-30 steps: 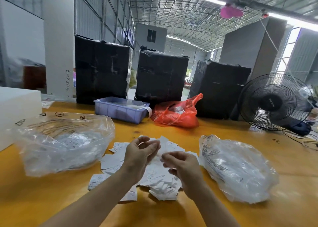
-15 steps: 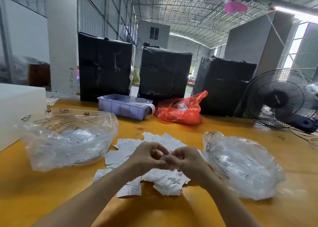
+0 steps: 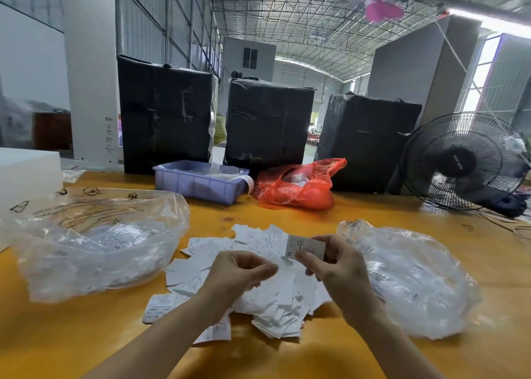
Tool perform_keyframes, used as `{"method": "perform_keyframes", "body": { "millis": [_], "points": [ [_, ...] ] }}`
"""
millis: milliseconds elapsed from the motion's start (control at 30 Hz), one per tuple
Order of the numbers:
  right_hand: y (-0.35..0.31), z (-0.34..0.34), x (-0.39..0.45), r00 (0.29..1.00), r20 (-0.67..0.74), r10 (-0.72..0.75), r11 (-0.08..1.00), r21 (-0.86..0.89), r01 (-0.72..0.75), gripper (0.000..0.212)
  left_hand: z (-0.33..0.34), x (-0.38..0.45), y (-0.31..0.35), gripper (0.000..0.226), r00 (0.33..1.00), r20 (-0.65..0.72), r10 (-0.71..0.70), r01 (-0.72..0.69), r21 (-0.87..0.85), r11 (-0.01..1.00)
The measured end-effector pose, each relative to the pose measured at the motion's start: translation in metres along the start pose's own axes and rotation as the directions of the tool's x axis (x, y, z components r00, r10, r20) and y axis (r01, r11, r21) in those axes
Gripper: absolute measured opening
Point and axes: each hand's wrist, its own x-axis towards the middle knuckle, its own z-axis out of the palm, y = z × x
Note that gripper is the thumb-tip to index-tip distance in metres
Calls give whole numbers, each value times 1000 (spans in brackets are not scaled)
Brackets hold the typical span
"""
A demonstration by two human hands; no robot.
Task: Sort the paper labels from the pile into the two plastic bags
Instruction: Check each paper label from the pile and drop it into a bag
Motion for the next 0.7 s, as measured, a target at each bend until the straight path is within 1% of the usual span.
{"method": "perform_keyframes", "body": {
  "millis": [67, 100, 200, 233, 300, 400, 533, 700],
  "points": [
    [-1, 0, -1, 1000, -12, -9, 997, 78, 10, 18, 1, 0, -1, 9, 1000, 7, -4, 5, -29, 1000],
    [-1, 0, -1, 1000, -17, -4, 994, 107, 6, 19, 1, 0, -1, 6, 1000, 13, -8, 8, -45, 999],
    [0, -1, 0, 999, -38, 12, 989, 147, -6, 25, 2, -3, -1, 7, 1000, 12, -26, 27, -72, 997],
    [0, -1, 0, 999, -41, 8, 990, 144, -2, 24, 2, -3, 0, 12, 999, 6, -32, 32, -73, 997],
    [0, -1, 1, 999, -32, -11, 993, 113, 14, 14, 3, -4, 0, 20, 999, -16, -44, 43, -70, 997],
    [1, 0, 0, 1000, -18, -17, 998, 64, 18, 3, 4, -4, 1, 23, 997, -15, -80, 78, -83, 993],
    [1, 2, -1, 1000, 31, 1, 1000, 24, -1, 2, 4, -4, 1, 22, 989, 33, -145, 148, -141, 979],
    [0, 3, -3, 999, 33, -14, 999, -37, 16, 3, 5, -4, 1, 21, 983, 51, -178, 184, -158, 970]
  ]
}}
